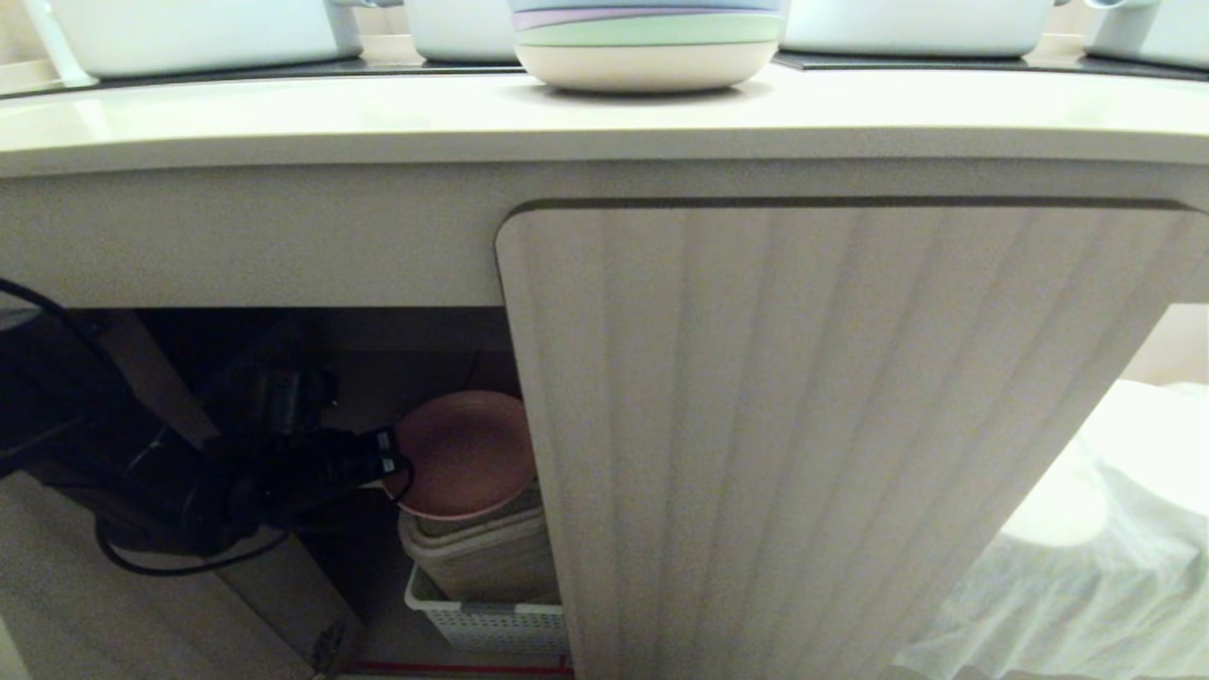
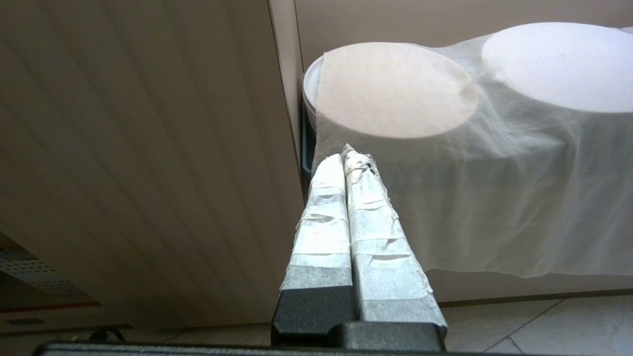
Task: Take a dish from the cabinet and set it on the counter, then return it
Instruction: Take the plate from the cabinet
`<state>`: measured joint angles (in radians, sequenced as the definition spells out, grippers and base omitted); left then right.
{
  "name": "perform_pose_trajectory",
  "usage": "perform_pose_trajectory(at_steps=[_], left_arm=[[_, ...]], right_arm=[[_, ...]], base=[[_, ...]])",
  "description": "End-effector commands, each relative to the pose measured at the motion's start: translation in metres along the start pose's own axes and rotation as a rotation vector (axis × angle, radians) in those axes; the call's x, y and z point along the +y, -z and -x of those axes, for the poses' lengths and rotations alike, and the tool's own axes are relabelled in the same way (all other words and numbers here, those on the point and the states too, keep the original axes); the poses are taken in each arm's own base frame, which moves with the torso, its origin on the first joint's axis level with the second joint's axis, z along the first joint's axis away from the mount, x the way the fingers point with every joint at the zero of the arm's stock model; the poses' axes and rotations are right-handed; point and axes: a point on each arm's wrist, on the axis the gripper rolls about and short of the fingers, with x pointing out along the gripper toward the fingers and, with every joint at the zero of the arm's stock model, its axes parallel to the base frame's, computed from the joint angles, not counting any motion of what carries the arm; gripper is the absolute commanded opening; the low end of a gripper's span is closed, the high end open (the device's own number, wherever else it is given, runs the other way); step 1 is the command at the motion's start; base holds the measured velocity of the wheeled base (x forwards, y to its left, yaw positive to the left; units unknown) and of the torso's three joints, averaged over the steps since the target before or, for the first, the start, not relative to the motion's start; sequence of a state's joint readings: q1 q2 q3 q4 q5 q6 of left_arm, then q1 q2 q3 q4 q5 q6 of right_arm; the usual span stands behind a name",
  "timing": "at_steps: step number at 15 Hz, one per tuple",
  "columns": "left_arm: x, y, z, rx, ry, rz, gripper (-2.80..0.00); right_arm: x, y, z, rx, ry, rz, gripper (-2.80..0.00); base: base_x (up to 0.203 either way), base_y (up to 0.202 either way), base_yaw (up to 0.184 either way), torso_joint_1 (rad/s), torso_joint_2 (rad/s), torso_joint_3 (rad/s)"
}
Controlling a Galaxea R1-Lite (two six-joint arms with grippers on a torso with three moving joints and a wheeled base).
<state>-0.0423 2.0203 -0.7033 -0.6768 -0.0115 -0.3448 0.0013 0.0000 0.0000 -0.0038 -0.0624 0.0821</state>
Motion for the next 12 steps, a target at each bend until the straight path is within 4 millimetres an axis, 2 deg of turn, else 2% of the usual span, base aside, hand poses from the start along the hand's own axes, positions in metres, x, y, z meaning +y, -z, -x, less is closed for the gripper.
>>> perform_pose_trajectory(at_steps=[1,9,12], left_arm=[[0.001,0.004,0.008,0.006,-0.002,0.002,-2.80],[0.010,0.029,0.021,0.003,0.010,0.004,-2.80],[0.011,0.032,0.027,0.011,0.012,0.007,-2.80]], right_arm=[[0.000,0.000,0.000,-0.001,0.000,-0.001,-2.80],[0.000,0.000,0.000,-0.001,0.000,-0.001,-2.80],[0.000,0.000,0.000,-0.001,0.000,-0.001,-2.80]], base=[[0.000,0.000,0.000,0.000,0.00,0.000],[0.000,0.000,0.000,0.000,0.00,0.000],[0.000,0.000,0.000,0.000,0.00,0.000]])
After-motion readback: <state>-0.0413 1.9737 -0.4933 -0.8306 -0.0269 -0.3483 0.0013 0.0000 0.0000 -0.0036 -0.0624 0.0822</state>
